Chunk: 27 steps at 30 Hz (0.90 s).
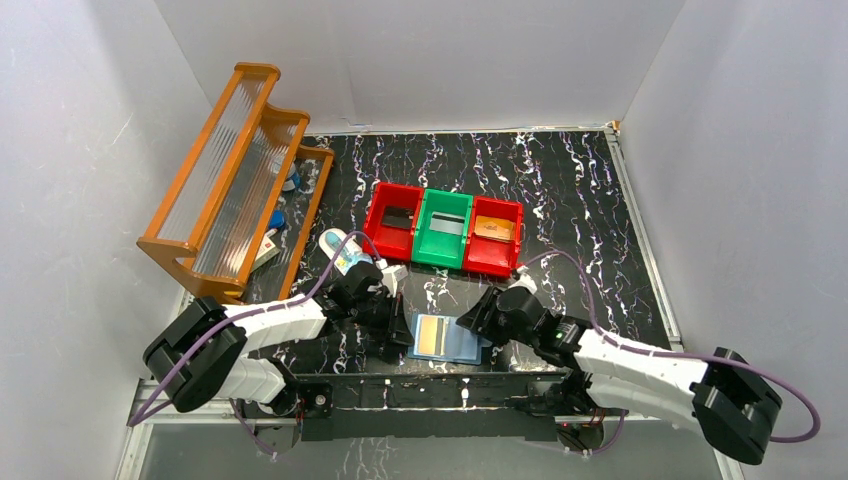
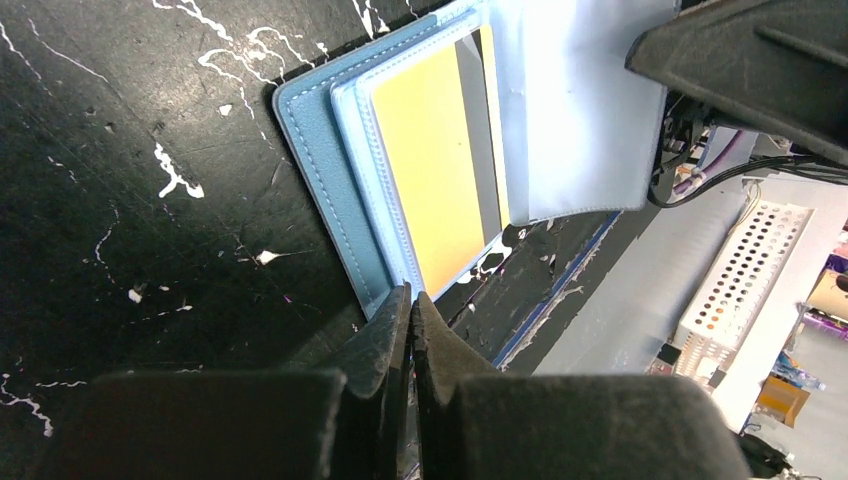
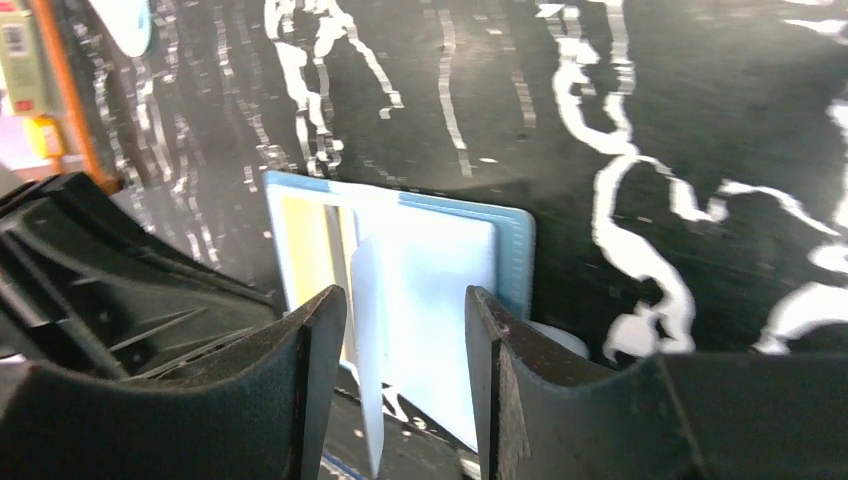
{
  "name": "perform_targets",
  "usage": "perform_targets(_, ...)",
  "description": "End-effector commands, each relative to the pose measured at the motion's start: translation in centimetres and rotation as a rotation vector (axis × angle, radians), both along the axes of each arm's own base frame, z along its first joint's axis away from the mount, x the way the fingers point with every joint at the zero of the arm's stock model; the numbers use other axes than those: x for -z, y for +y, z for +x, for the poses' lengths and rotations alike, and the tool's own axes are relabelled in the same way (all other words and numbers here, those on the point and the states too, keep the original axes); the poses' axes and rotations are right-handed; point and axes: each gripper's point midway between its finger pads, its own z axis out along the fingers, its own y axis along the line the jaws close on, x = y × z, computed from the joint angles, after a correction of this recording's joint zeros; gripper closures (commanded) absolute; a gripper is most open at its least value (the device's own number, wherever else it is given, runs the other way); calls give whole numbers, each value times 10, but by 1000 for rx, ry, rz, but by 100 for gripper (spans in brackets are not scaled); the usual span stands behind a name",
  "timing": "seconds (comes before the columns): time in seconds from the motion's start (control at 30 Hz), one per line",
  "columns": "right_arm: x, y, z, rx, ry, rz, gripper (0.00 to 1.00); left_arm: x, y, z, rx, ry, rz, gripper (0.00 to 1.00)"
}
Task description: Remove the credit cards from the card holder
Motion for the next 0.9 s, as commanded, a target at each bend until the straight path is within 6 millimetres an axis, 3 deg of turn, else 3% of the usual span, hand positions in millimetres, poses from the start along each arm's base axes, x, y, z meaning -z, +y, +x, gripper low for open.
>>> perform_targets(0.0,2,-35,6,108,3,-150,44,-11,-8,3,28,-23,-30,100)
perform_targets(0.07,-8,-38,7,119,-6,-152,44,-11,-7,3,28,-25,-30,100)
perform_targets(0.23,-58,-30,17,115,-102,-67,45,-15,-8,4,32,-33,-30,100)
perform_targets(0.3,-78,-18,18,67,-160,2,45,-18,-7,6,28,-44,-29,100)
perform_targets(0.4,-93,10,17,-24,-192,106,47,-25,-7,10,16,-70,-29,94)
perform_targets(0.63,-62,58,6,-177,-65,176,51,-36,-8,17,-9,-113,-40,80)
perform_targets(0.8,-37,63,4,-166,-5,183,53,-36,-9,17,-7,-107,-41,75)
perform_targets(0.87,-16,56,-4,-166,31,171,54,-35,-10,17,-2,-103,-40,74)
